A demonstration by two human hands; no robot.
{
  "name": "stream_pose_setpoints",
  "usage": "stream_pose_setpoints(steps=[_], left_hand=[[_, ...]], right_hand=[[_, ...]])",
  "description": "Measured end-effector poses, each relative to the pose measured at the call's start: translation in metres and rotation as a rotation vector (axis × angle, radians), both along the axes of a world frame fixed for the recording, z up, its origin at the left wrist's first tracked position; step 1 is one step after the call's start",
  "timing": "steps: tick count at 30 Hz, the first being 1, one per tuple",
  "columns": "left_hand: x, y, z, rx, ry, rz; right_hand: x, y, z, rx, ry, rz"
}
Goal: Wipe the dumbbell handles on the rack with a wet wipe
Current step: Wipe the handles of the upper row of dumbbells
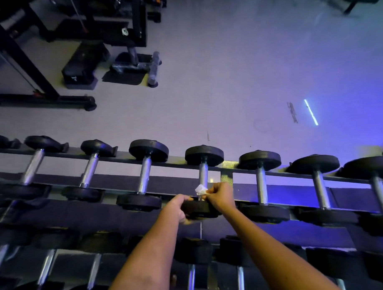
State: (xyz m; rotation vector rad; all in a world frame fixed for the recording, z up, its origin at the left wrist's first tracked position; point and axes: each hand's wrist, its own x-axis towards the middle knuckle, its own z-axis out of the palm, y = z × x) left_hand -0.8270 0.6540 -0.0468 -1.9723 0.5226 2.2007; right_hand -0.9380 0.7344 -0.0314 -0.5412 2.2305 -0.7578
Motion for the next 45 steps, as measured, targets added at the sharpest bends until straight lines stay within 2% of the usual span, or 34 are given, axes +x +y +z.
stream_pose_setpoints(steps=[7,13,17,21,25,32,40,45], left_hand=[[0.002,-0.005,-0.010,0.120,0.048,-0.036],[-0.003,0.000,-0.001,-0.014,-0.027,-0.002],[-0.013,0.015,0.003,-0.170,-0.075,0.144],[-0.029,0.031,-0.031,-0.340,-0.206,0.422],[-0.035,0.042,0.024,-0.388,-0.248,0.536],[-0.041,0.035,0.025,-0.499,-0.352,0.315],[-0.046,0.035,0.029,-0.536,-0.428,0.290],[-0.046,0.035,0.029,-0.545,-0.426,0.288]], right_hand=[[-0.001,-0.002,-0.003,0.026,0.036,0.006],[0.002,-0.004,-0.006,0.023,0.046,-0.028],[0.005,-0.012,-0.006,0.004,0.052,-0.111],[-0.001,-0.023,-0.001,-0.029,0.060,-0.150],[-0.015,-0.038,0.007,-0.089,0.022,-0.191],[-0.029,-0.058,0.009,-0.153,-0.004,-0.198],[-0.007,-0.001,-0.018,-0.025,-0.033,-0.038],[-0.012,-0.012,-0.007,-0.091,-0.064,-0.156]])
